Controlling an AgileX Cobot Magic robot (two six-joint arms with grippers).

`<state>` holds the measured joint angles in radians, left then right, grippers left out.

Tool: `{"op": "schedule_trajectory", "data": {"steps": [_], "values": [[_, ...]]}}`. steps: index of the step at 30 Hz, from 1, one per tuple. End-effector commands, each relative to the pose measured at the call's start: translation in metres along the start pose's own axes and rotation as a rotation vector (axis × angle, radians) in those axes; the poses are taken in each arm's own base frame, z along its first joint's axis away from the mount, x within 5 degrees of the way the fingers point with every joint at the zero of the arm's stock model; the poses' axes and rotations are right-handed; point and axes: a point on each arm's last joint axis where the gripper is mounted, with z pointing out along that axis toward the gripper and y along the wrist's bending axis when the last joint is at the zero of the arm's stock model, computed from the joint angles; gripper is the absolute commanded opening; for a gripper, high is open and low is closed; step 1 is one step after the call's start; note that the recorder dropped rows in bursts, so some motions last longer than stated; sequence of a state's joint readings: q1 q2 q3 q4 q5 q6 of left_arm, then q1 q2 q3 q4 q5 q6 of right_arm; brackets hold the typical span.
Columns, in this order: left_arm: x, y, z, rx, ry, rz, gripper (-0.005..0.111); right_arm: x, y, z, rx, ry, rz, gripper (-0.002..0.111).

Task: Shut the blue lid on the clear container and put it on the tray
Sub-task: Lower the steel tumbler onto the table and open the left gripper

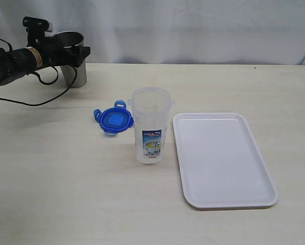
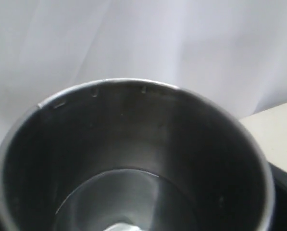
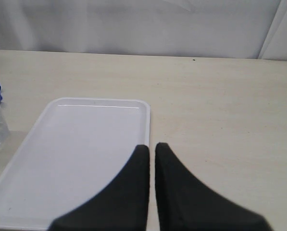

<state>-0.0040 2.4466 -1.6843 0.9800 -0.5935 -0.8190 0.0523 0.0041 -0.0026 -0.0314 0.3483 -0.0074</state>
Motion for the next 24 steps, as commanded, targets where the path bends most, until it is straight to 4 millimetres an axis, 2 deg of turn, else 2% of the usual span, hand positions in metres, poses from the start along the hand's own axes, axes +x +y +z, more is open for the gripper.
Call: {"op": "schedule_trajectory", "data": {"steps": [1,4,18,24], "values": [[-0.008,0.002,-0.005,0.007,0.015,-0.029,0.085,0.0,0.0,0.0,0.003,-0.003,-0.001,0.005],[-0.006,0.001,-0.005,0.021,0.046,0.015,0.085,0.0,0.0,0.0,0.003,-0.003,-0.001,0.005],[-0.005,0.0,-0.009,0.011,0.088,0.007,0.085,0.0,0.0,0.0,0.003,-0.003,-0.001,0.005],[0.005,-0.001,-0.016,-0.016,0.138,0.014,0.085,0.0,0.0,0.0,0.003,-0.003,-0.001,0.005]]}}
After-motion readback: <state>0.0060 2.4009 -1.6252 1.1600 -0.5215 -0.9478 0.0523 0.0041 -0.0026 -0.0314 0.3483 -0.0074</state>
